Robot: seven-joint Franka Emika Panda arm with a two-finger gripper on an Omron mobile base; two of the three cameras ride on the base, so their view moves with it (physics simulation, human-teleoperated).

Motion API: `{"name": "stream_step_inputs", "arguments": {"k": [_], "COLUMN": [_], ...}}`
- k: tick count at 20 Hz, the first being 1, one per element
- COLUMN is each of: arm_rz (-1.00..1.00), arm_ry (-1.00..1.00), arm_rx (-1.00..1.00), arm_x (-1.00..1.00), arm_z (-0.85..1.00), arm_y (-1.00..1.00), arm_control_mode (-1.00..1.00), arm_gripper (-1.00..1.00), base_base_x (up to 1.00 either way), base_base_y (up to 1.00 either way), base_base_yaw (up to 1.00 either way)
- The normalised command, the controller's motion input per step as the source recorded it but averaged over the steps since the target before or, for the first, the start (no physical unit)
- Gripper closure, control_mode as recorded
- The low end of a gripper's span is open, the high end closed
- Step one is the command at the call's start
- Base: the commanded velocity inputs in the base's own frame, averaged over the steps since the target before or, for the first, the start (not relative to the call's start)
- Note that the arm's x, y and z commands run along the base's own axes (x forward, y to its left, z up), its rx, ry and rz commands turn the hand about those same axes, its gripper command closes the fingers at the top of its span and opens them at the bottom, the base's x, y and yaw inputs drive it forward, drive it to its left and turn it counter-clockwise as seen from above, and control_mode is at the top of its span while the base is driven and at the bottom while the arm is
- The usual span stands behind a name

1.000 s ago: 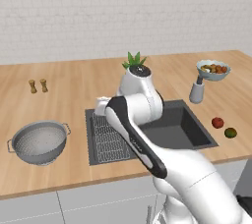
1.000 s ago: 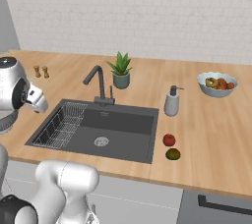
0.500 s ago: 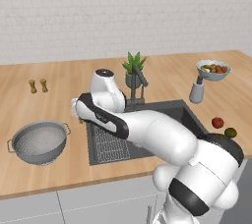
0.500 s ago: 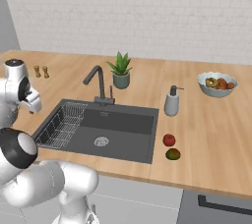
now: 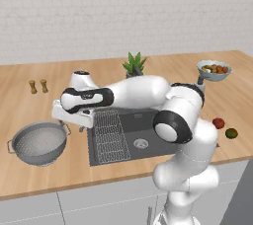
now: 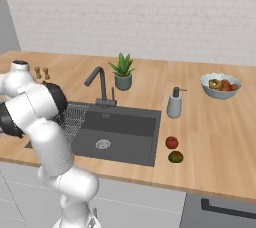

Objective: Put the colander in the sink, put the mango, apple in the colander, and turn on the sink faucet and pour water over the colander.

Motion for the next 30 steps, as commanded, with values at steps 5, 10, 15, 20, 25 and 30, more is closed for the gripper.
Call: {"name": "stream_step_inputs", "arguments": {"k": [5,10,15,20,25,30], "arm_rz": [0.0,0.0,0.0,-0.03,-0.05,-0.04], "arm_ry": [0.11,0.02,0.0,0.0,0.0,0.0], "arm_rx": [-0.03,-0.1,-0.15,-0.1,-0.03,0.02], "arm_x": [0.26,0.16,-0.01,-0.12,-0.19,-0.15], "arm_z": [-0.3,-0.27,-0.22,-0.27,-0.41,-0.42], "arm_y": [0.63,0.39,0.17,0.0,-0.06,-0.05], "arm_control_mode": [-1.0,-1.0,-1.0,-1.0,-1.0,-1.0], "arm_gripper": [-1.0,-1.0,-1.0,-1.0,-1.0,1.0], "base_base_x": [0.0,0.0,0.0,0.0,0.0,0.0], "base_base_y": [0.0,0.0,0.0,0.0,0.0,0.0], "base_base_yaw": [0.0,0.0,0.0,0.0,0.0,0.0]}}
